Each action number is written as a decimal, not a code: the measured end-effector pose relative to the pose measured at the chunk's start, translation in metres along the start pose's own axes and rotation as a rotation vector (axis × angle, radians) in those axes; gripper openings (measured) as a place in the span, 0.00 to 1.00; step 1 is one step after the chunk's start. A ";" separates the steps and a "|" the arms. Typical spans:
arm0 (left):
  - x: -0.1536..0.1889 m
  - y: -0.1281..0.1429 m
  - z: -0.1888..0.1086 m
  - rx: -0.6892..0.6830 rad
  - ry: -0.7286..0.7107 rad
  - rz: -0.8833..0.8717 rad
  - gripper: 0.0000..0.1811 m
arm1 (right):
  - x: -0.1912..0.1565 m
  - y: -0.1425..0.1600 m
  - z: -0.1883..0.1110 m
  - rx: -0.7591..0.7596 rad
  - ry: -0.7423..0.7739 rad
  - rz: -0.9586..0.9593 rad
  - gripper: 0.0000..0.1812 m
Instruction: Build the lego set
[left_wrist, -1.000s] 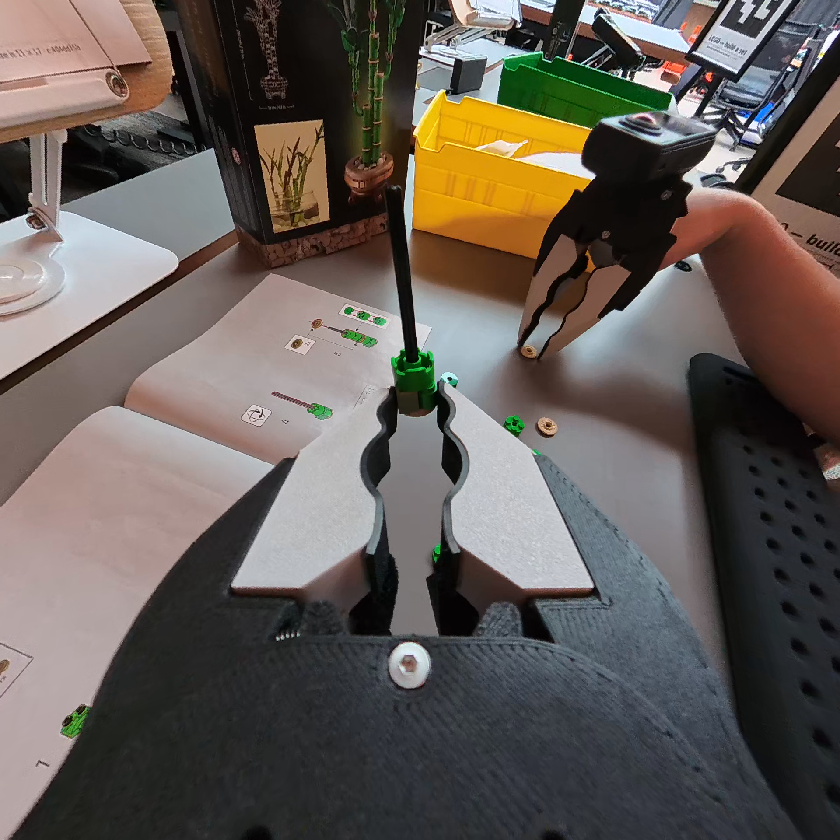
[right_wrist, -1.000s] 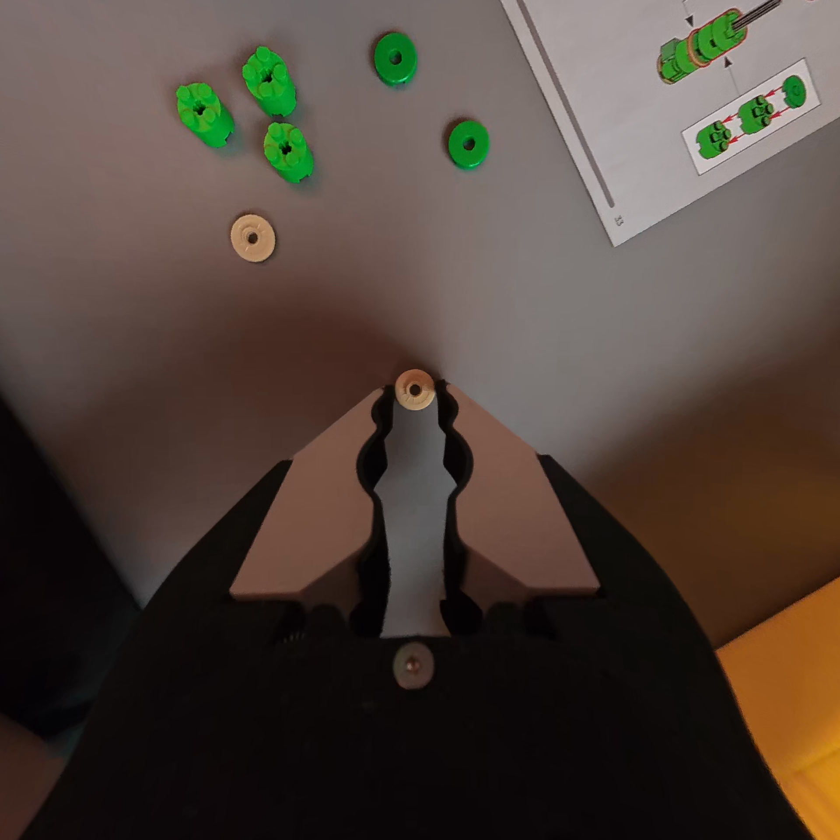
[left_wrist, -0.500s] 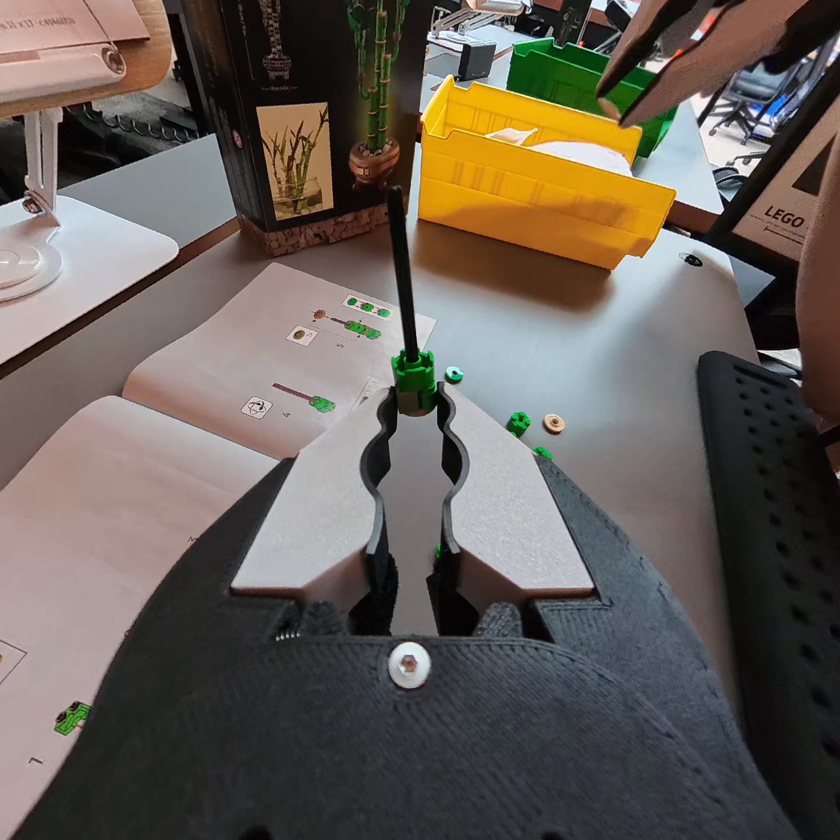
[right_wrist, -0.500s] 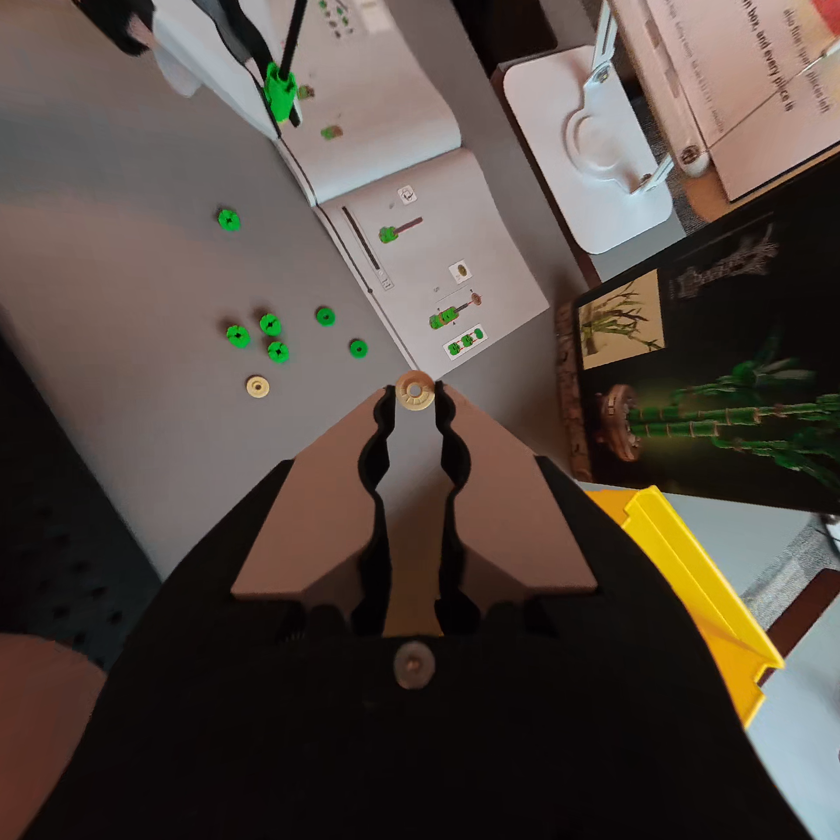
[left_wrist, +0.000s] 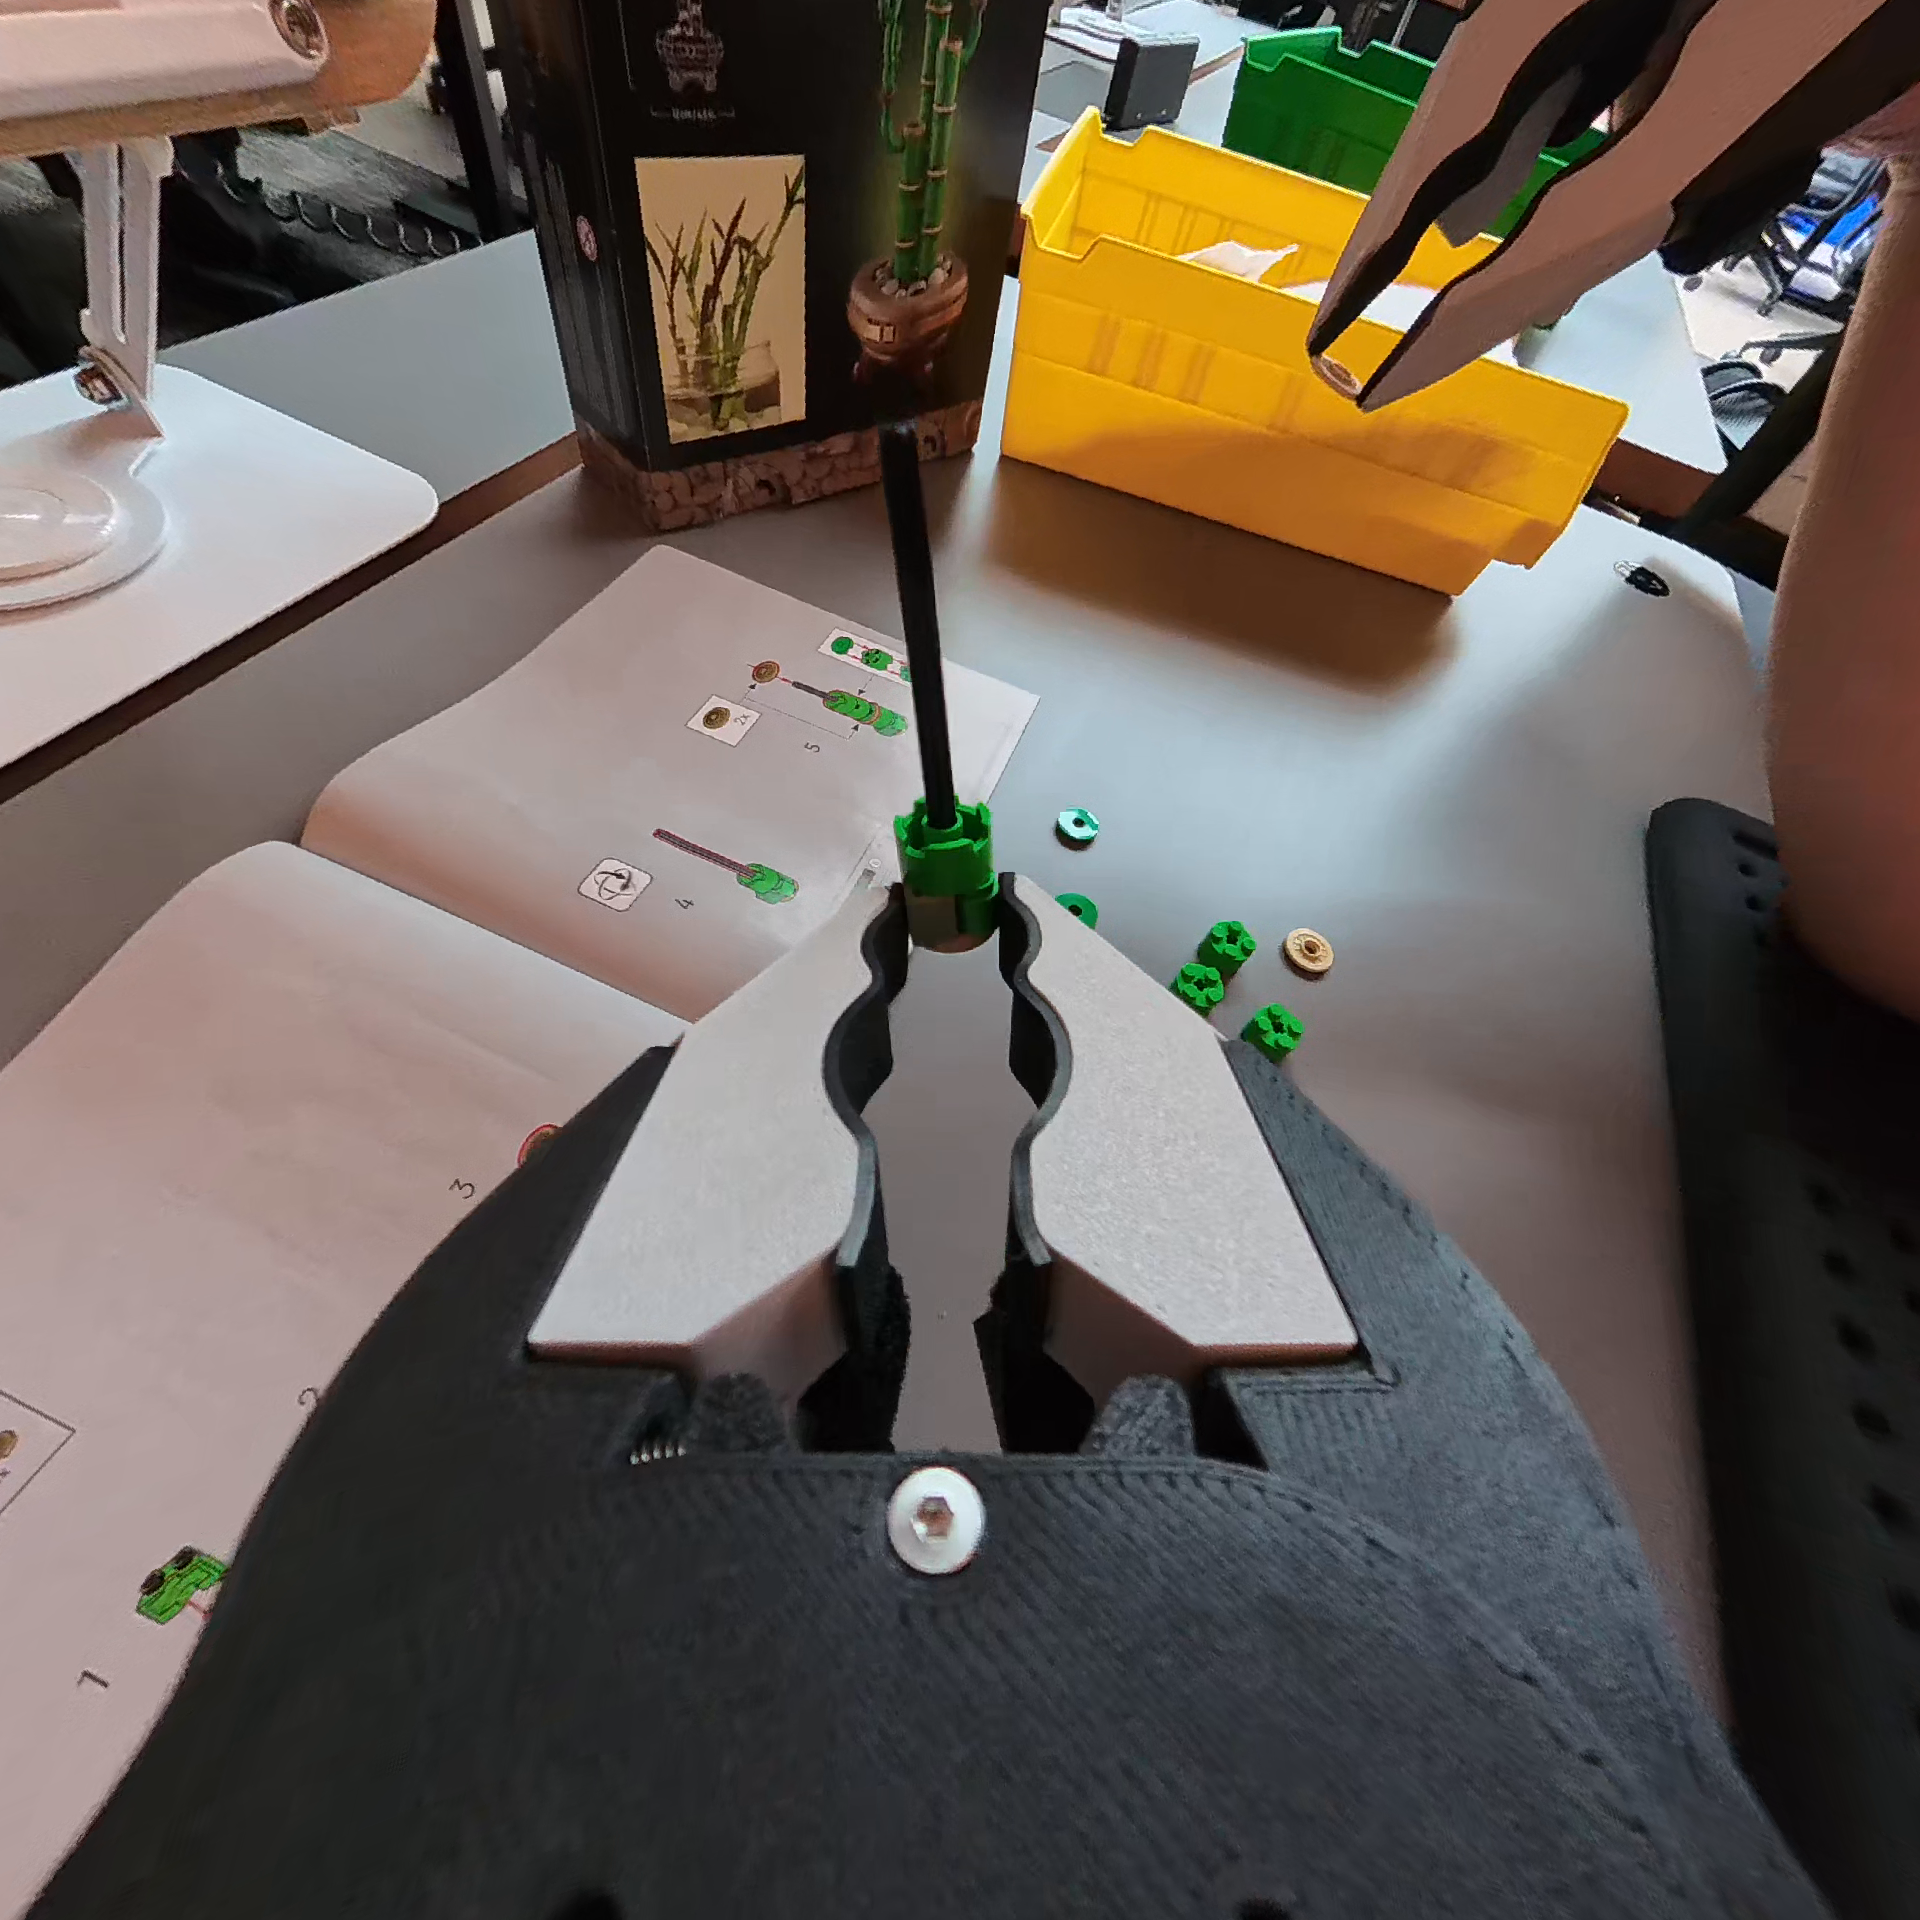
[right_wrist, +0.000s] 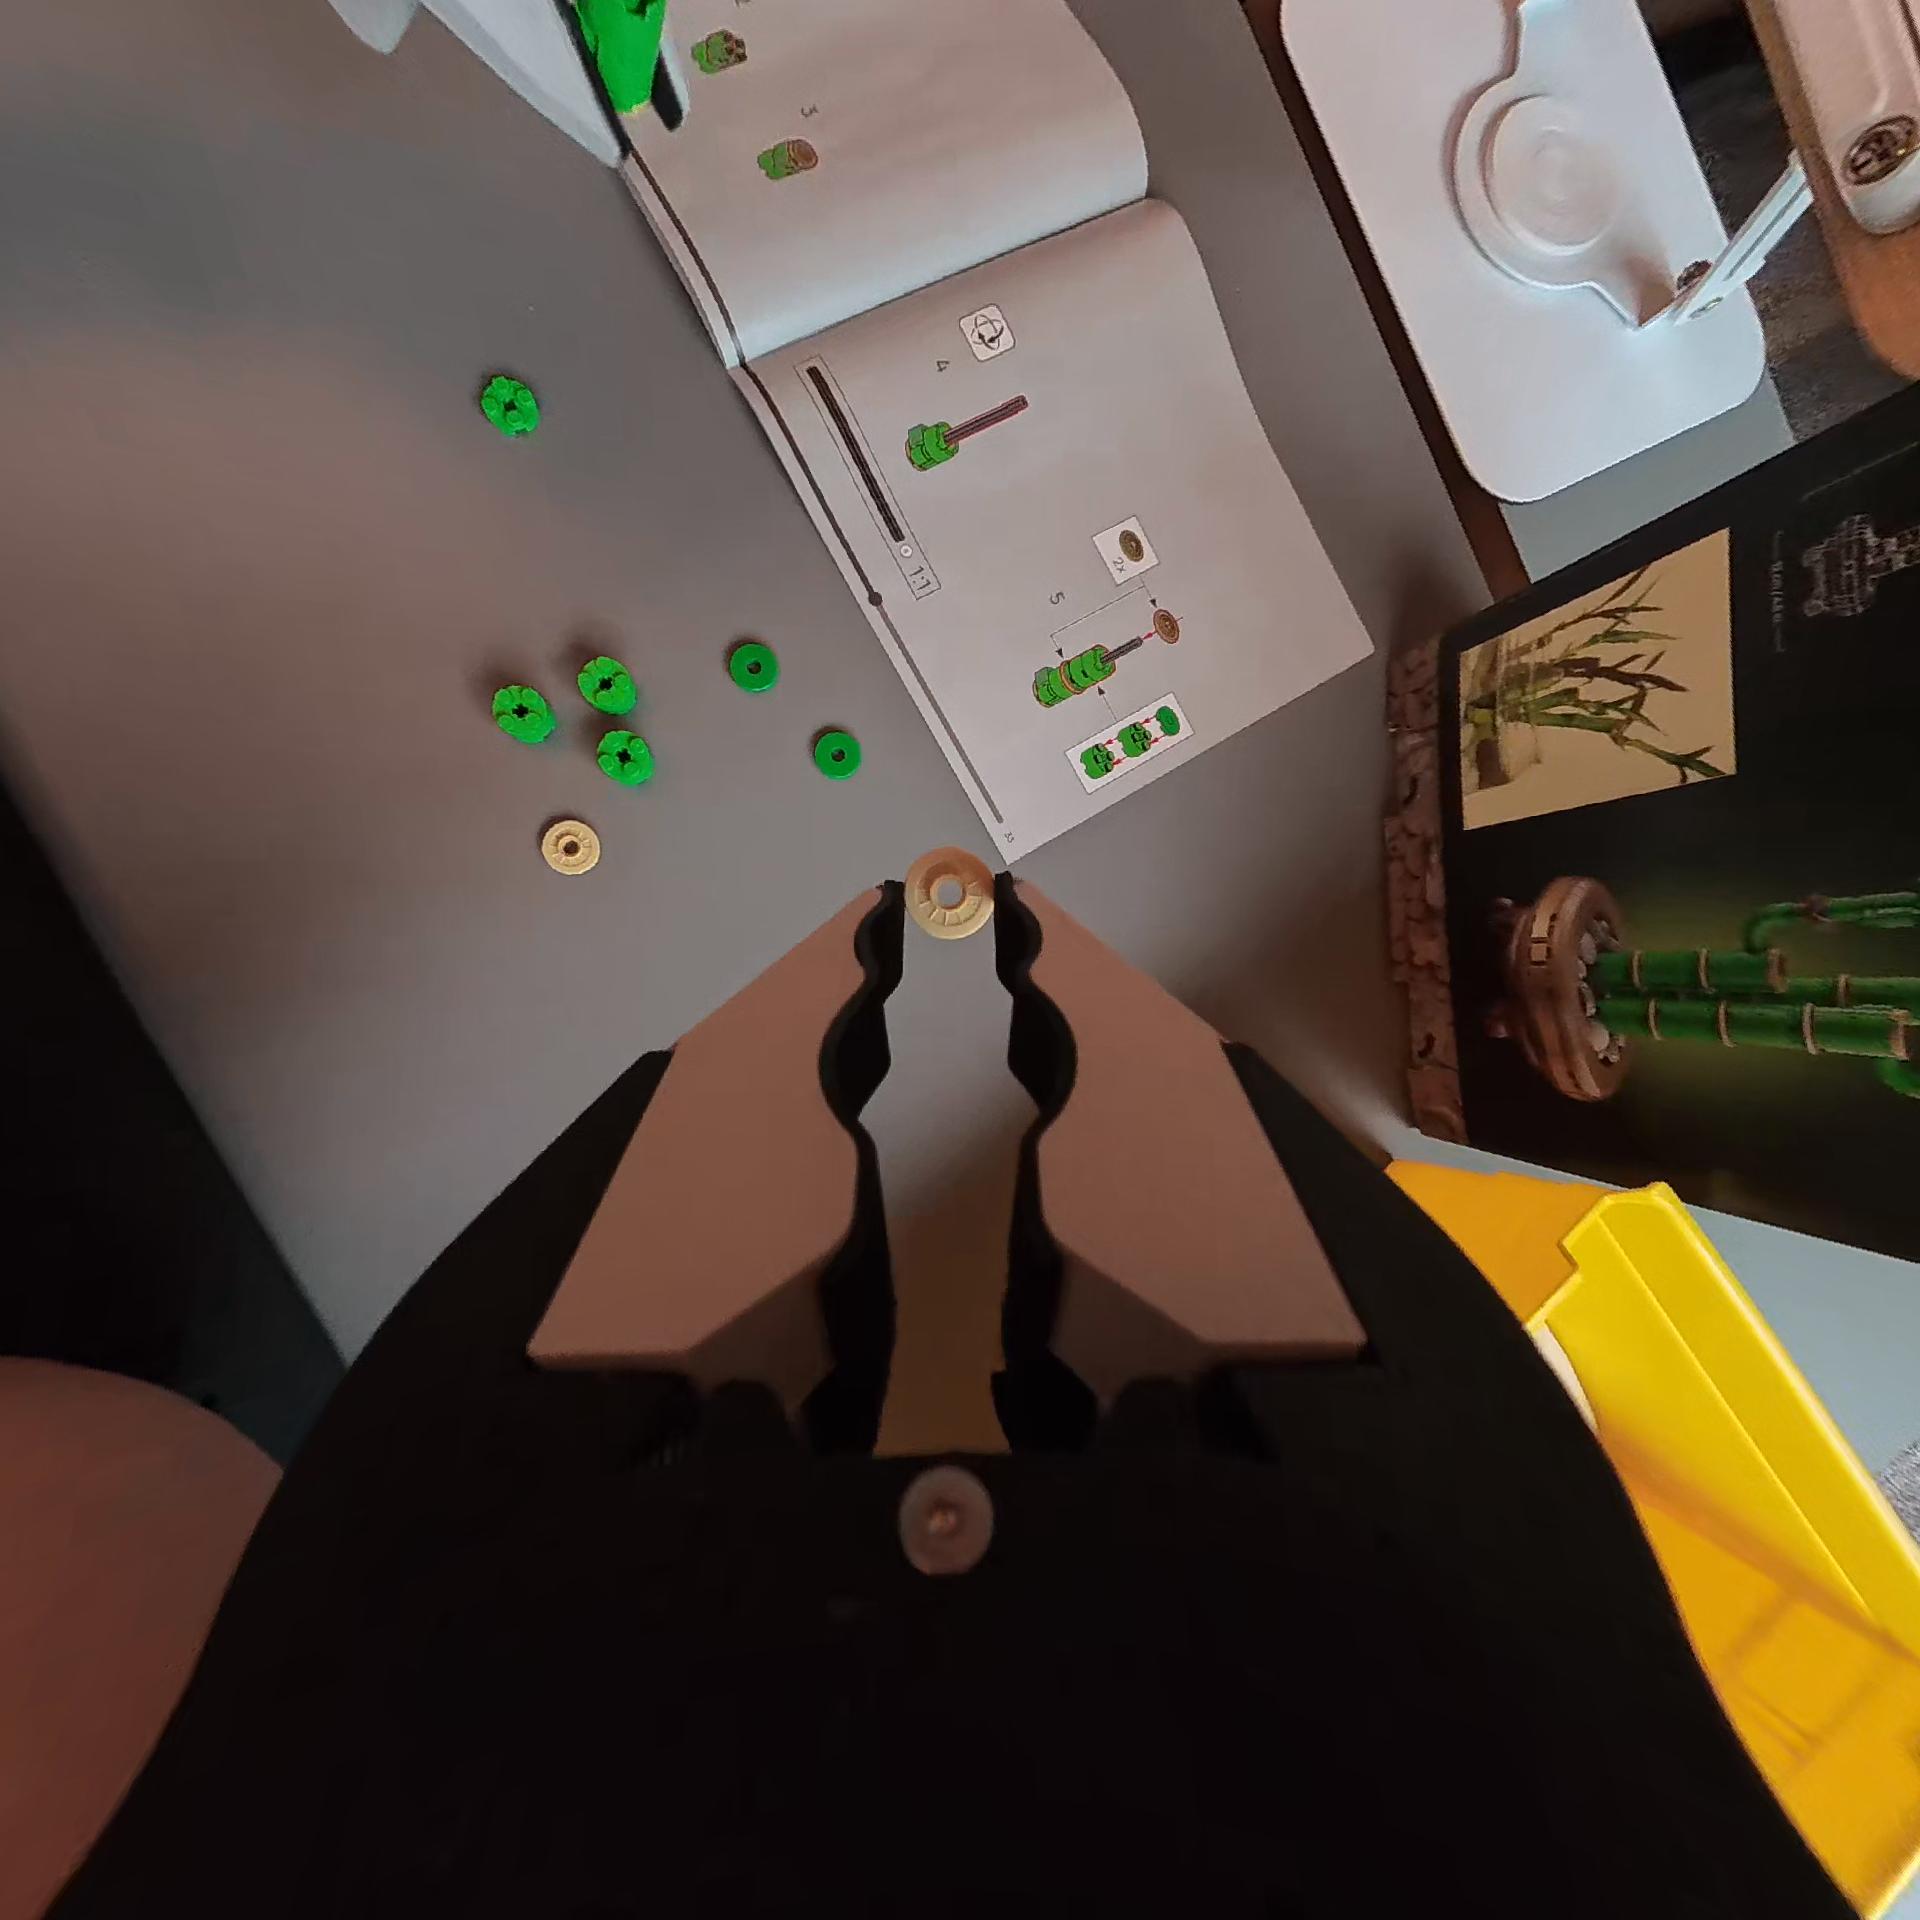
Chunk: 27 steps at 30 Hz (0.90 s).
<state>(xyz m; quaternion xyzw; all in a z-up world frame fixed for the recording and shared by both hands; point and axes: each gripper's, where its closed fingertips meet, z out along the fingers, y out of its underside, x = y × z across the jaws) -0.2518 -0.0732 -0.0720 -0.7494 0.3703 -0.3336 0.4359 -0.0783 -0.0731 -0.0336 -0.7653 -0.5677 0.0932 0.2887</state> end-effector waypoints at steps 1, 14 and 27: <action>0.001 0.000 0.001 -0.004 0.002 0.003 0.09 | 0.000 0.000 0.000 0.005 -0.004 0.003 0.09; 0.012 -0.001 0.008 -0.011 0.021 0.029 0.08 | 0.001 0.000 0.004 0.007 -0.015 0.001 0.09; 0.010 -0.006 0.003 0.010 0.018 0.029 0.08 | -0.004 -0.001 0.016 -0.025 -0.043 -0.009 0.09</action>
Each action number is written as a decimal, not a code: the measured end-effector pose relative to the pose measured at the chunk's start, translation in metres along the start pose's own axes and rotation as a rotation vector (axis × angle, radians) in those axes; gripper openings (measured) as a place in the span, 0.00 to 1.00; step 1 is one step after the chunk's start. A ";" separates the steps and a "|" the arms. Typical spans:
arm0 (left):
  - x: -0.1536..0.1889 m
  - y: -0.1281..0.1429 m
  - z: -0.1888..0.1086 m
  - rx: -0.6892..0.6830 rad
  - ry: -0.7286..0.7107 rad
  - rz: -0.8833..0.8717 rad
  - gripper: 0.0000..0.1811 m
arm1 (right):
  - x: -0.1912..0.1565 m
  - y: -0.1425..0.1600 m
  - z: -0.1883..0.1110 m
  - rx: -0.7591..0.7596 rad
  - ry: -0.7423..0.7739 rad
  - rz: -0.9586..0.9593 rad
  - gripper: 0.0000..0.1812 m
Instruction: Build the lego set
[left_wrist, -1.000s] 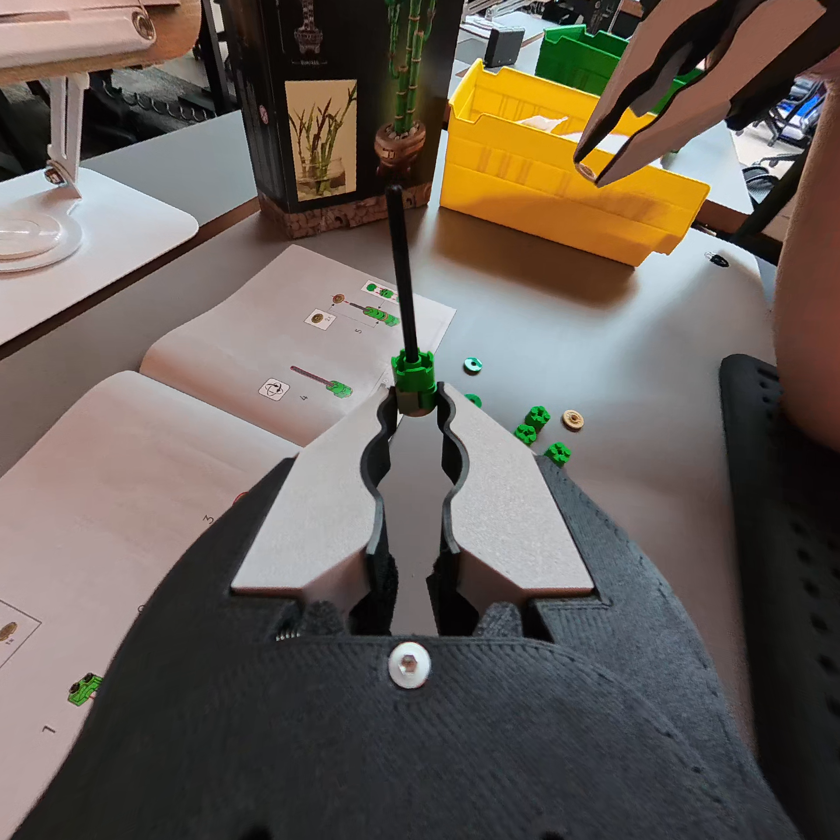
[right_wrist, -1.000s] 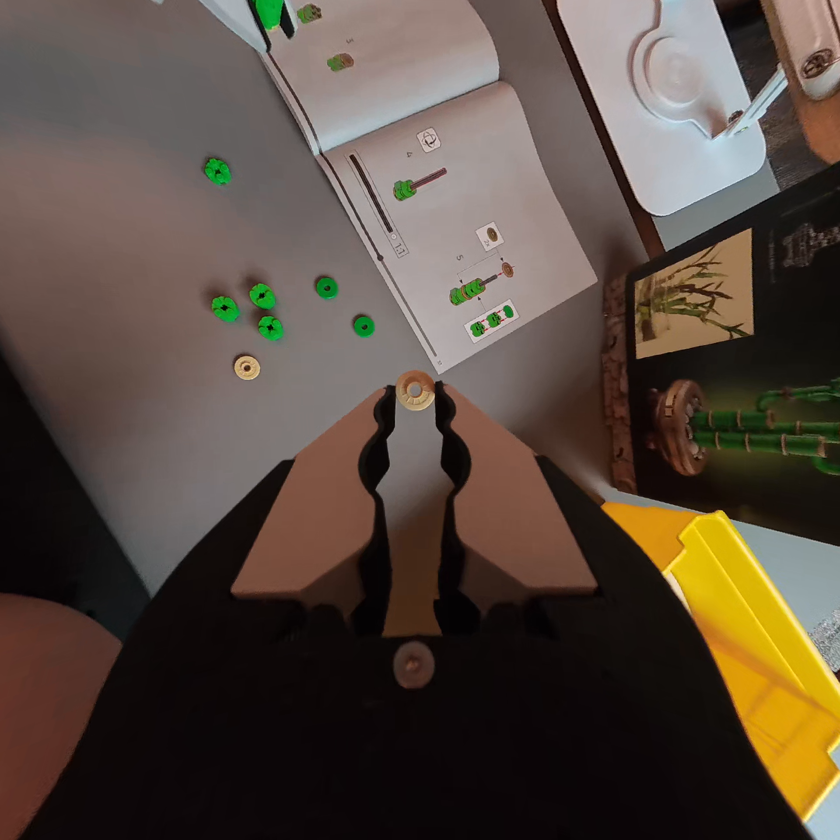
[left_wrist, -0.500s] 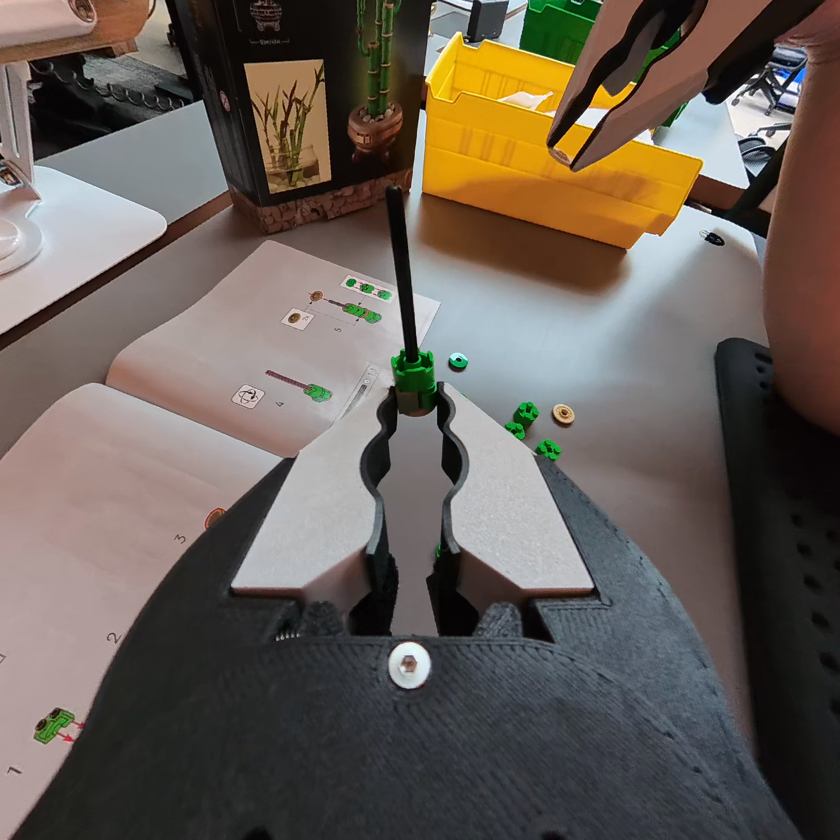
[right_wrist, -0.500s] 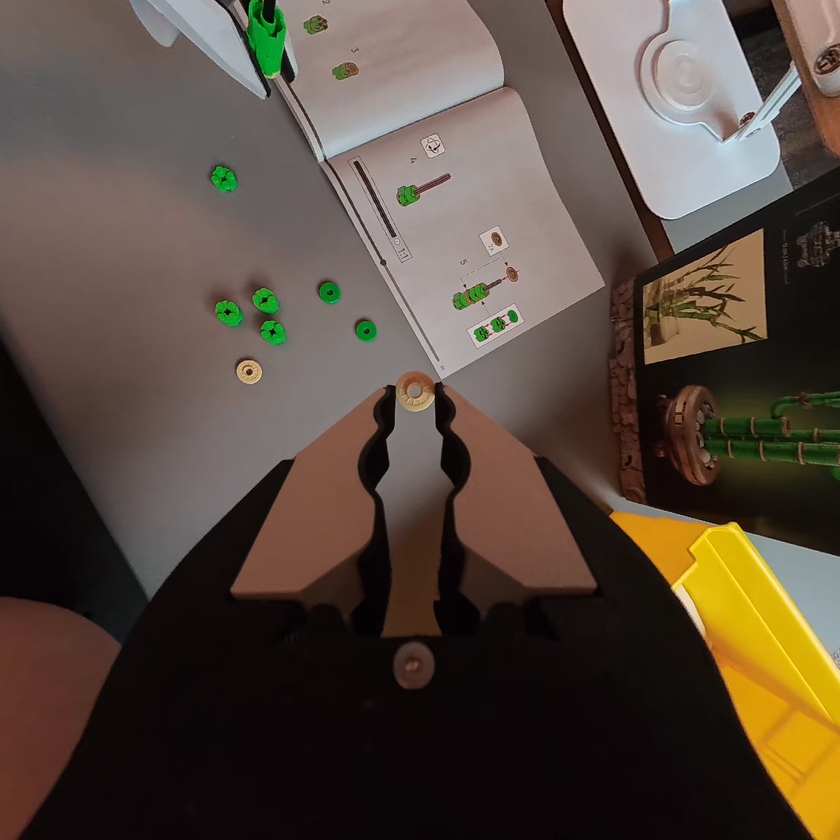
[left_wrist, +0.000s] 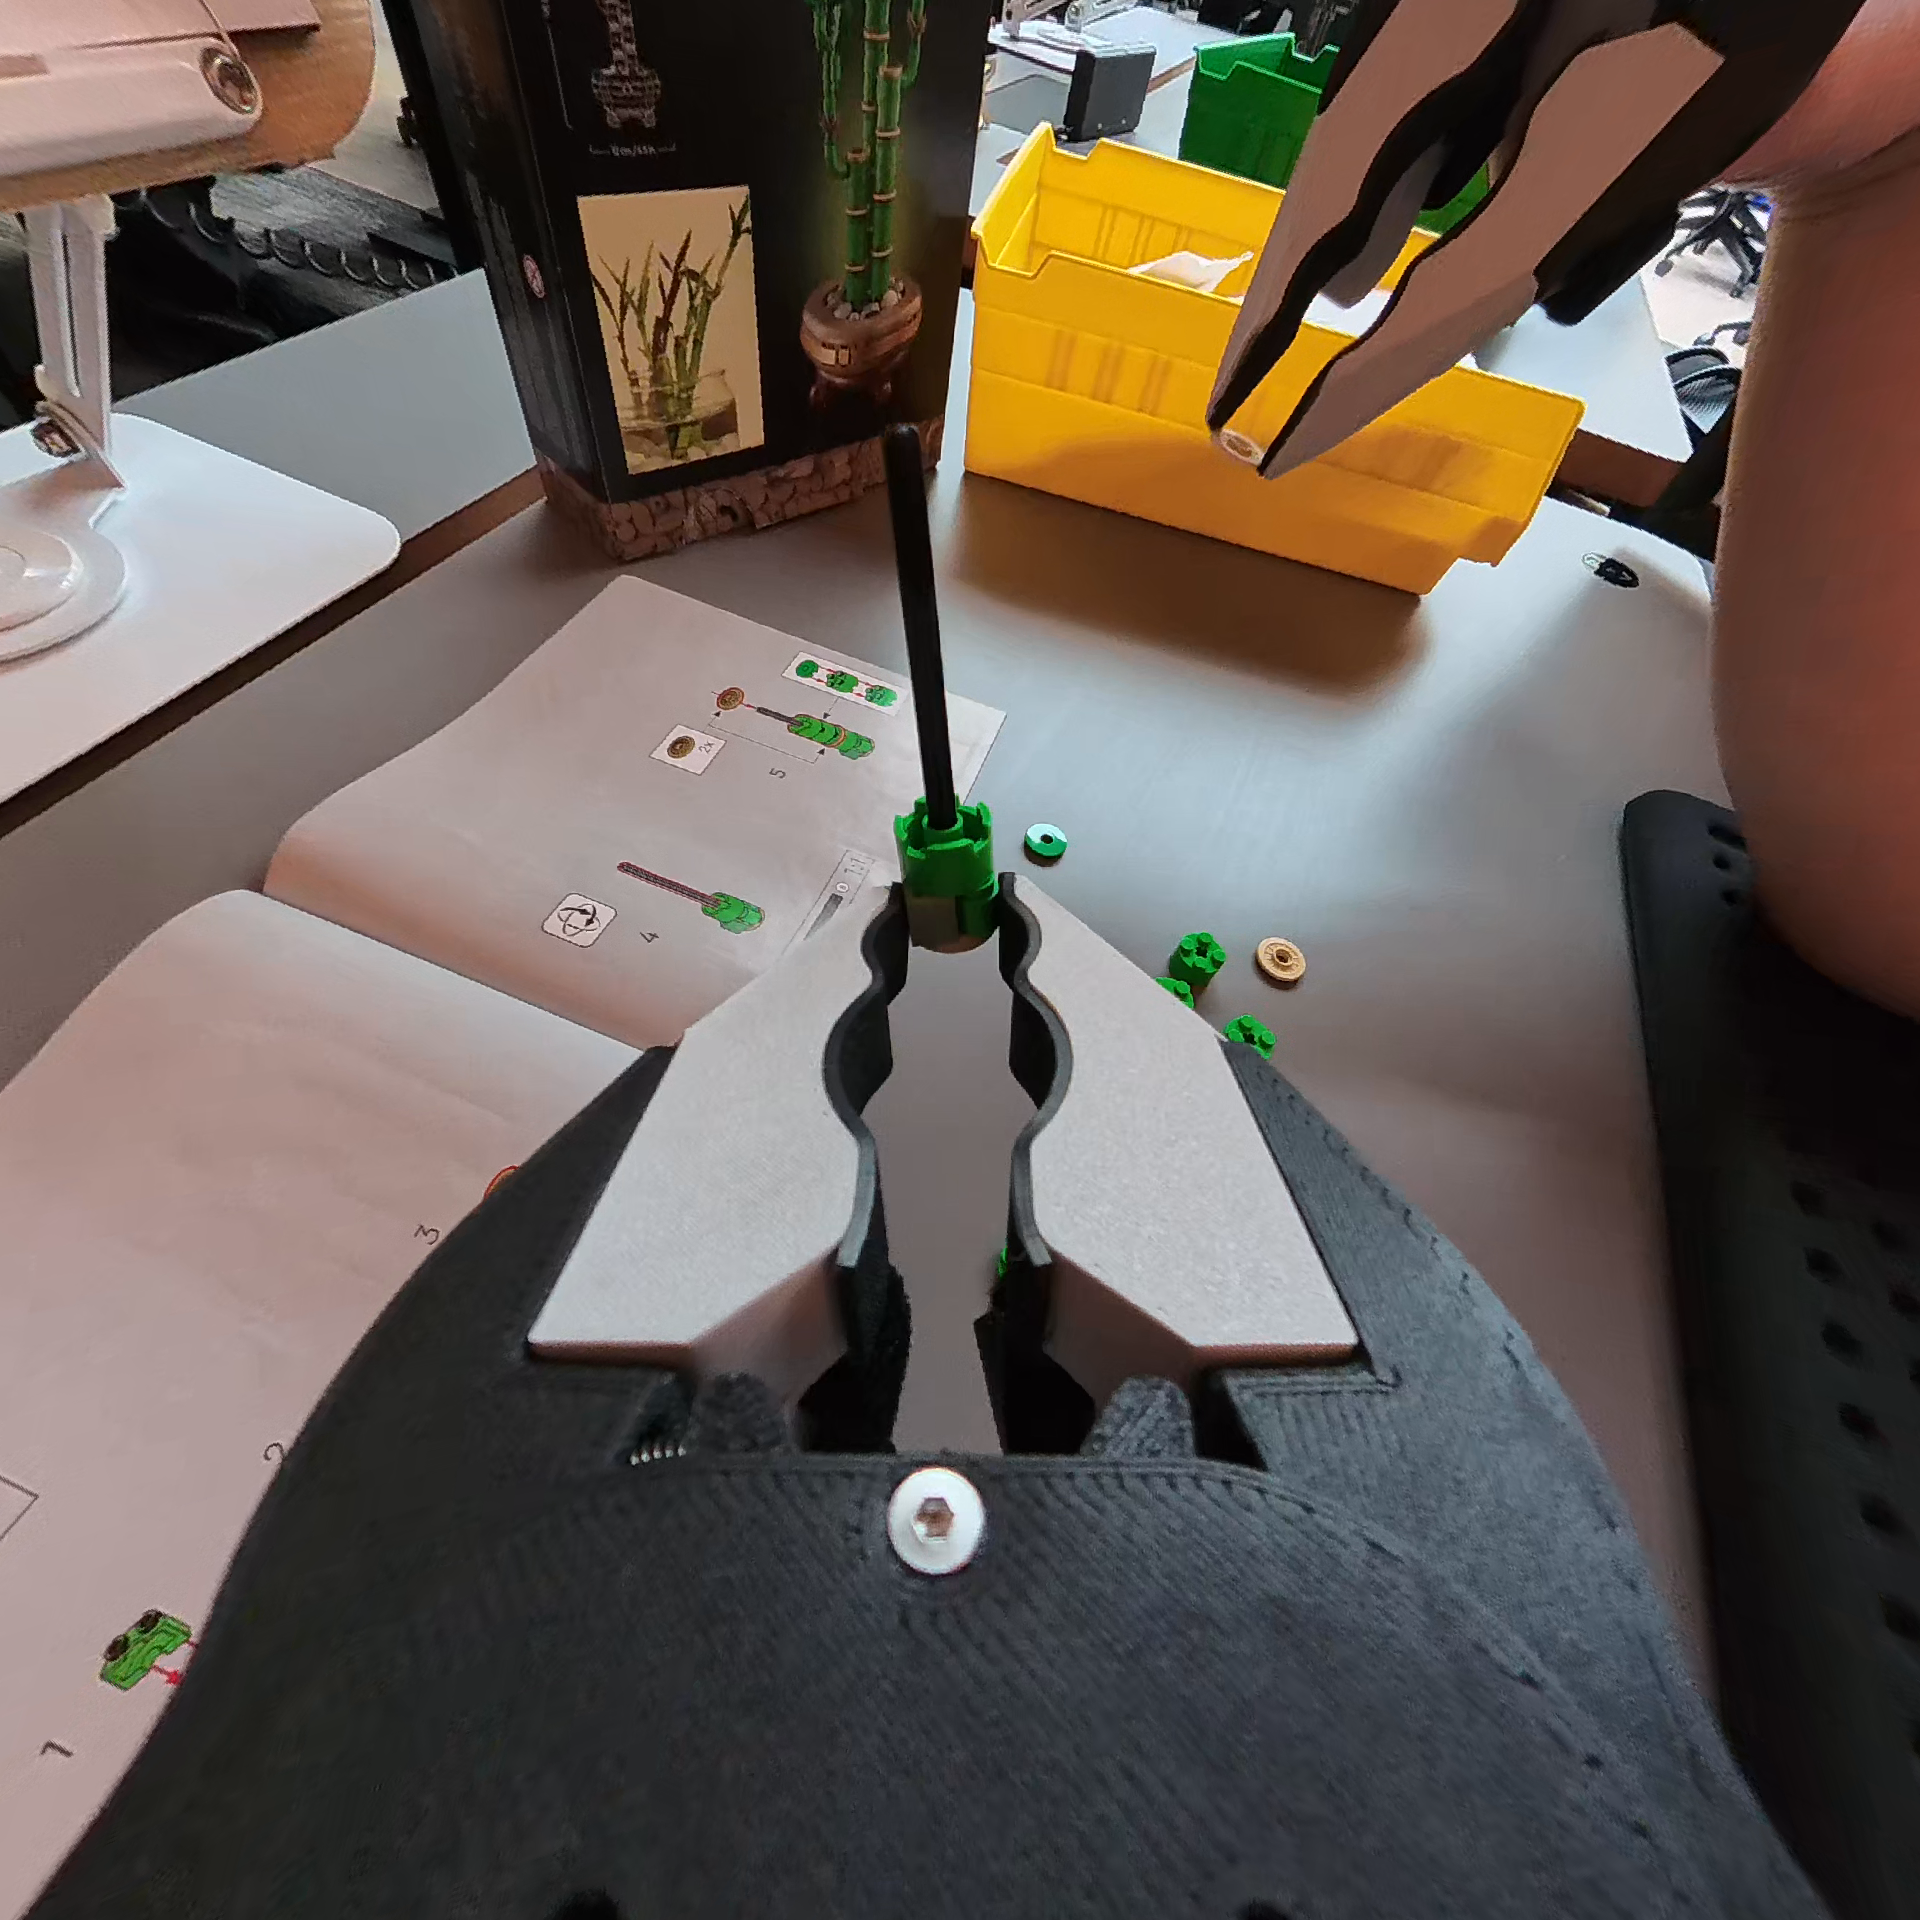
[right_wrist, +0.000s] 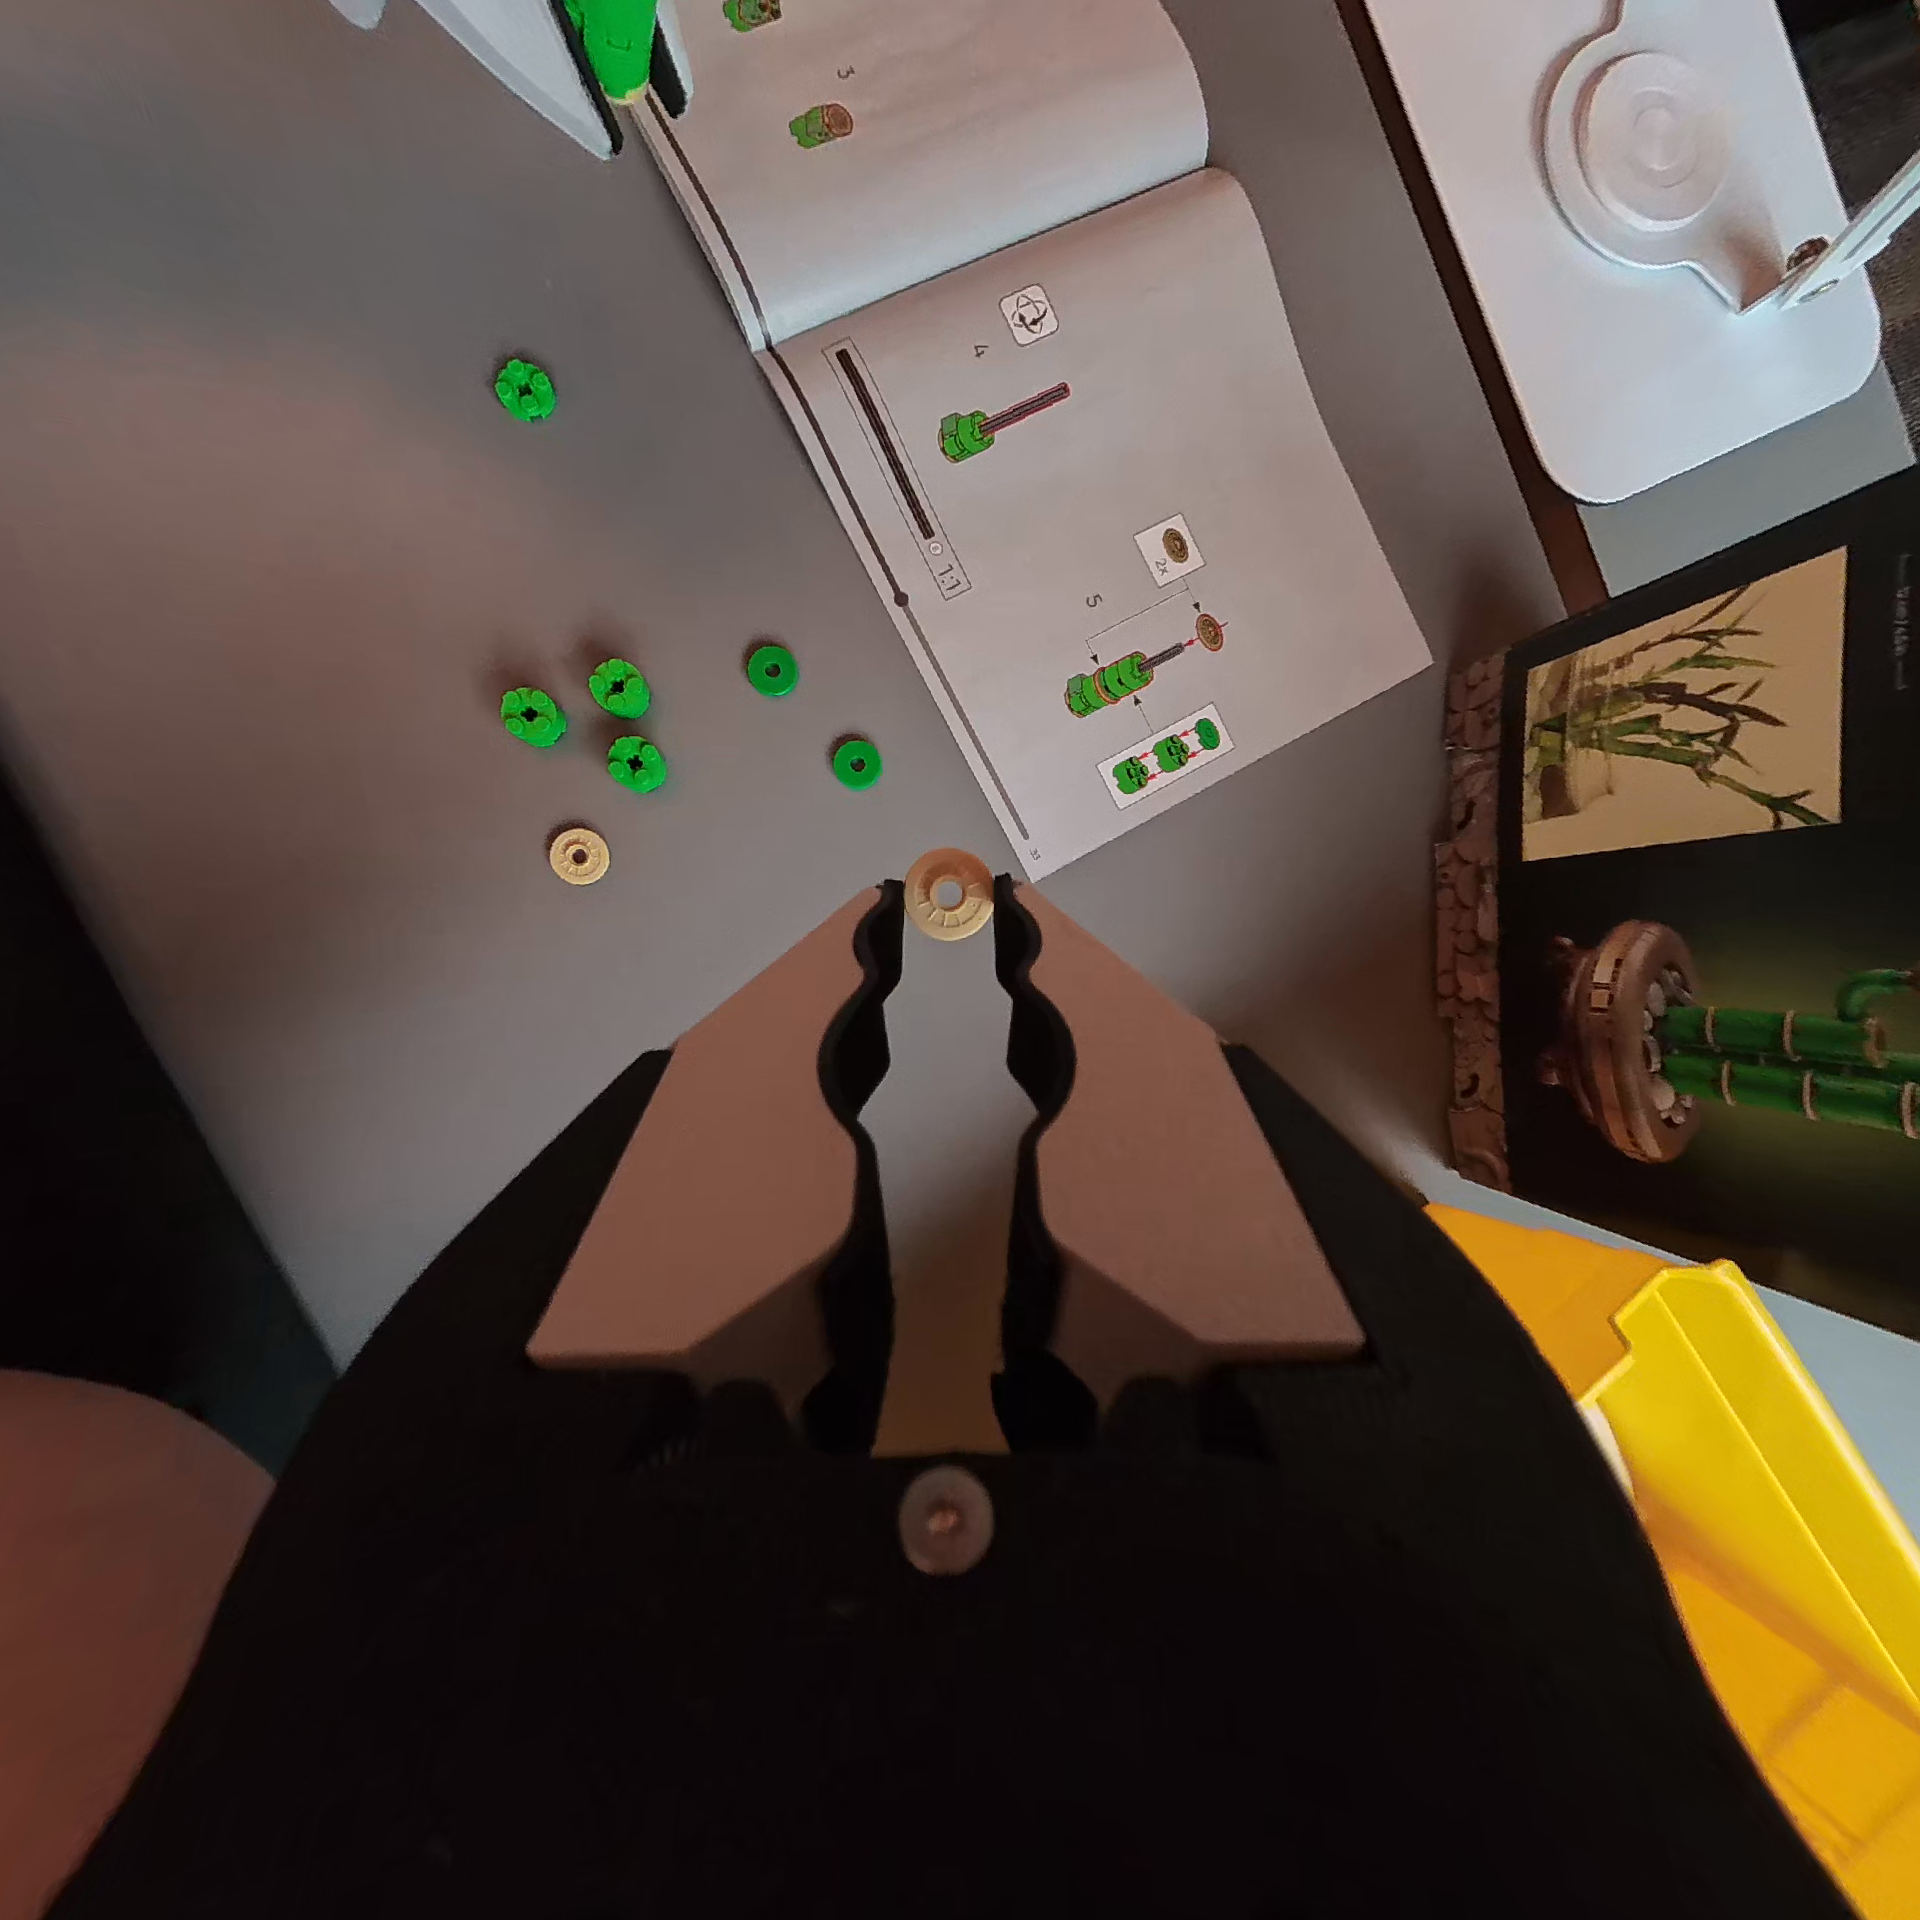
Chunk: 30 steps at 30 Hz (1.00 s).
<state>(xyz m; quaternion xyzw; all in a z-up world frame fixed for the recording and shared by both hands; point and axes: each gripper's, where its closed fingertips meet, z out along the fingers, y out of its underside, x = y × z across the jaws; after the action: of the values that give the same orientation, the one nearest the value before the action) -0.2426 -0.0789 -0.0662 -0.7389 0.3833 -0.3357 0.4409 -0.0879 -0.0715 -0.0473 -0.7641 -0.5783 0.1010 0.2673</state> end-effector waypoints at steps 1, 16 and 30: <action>0.000 -0.001 0.000 0.003 0.000 -0.001 0.08 | -0.001 -0.001 0.001 -0.004 -0.001 -0.005 0.09; 0.002 -0.002 -0.002 0.006 0.002 0.004 0.08 | -0.010 -0.008 0.004 -0.021 -0.011 -0.037 0.09; 0.006 -0.010 -0.009 0.037 0.012 0.017 0.08 | -0.032 -0.034 0.003 -0.029 -0.014 -0.124 0.09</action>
<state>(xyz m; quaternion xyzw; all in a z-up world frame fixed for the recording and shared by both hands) -0.2447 -0.0845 -0.0522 -0.7253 0.3859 -0.3436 0.4549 -0.1275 -0.0946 -0.0370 -0.7299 -0.6278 0.0811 0.2579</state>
